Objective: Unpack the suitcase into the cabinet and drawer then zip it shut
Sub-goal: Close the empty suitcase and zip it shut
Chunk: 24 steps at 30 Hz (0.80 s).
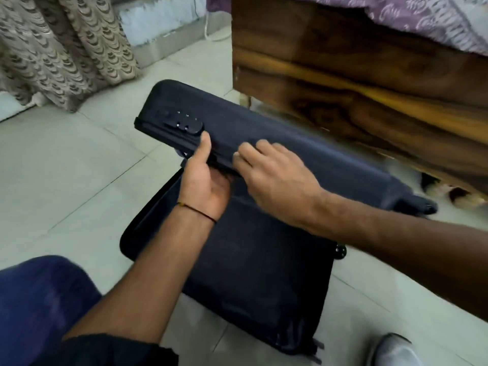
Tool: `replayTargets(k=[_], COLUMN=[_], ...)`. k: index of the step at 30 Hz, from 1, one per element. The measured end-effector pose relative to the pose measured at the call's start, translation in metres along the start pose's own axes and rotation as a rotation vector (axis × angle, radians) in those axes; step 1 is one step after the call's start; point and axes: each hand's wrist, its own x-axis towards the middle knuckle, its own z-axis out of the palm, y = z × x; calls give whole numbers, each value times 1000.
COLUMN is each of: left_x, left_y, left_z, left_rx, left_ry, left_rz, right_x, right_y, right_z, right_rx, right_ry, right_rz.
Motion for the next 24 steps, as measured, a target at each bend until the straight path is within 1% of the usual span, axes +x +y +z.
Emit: replayTargets(k=[4, 8, 10, 13, 16, 18, 21, 24], left_x=[-16, -16, -12, -2, 17, 38, 75, 95], left_y=[-13, -39, -49, -61, -64, -66, -68, -57], left_z=[-49, -103, -124, -142, -142, -143, -157, -162], left_rx=[-24, -31, -25, -42, -15, -11, 78, 223], left_ry=[121, 287, 359, 368, 406, 383, 347, 332], left_rz=[-82, -81, -110, -216, -252, -290, -315, -288], right_x=[-28, -55, -63, -64, -60, -56, -53, -62], right_y=[-46, -83, -97, -107, -104, -97, -80, -57], right_z=[13, 41, 55, 72, 89, 100, 109, 103], right_rx=[-2, -56, -92, -158, -233, -250, -101, 91], right_ry=[-48, -177, -228, -293, -364, -386, -366, -281], right_rz=[-56, -161, -223, -272, -290, -284, -241, -126])
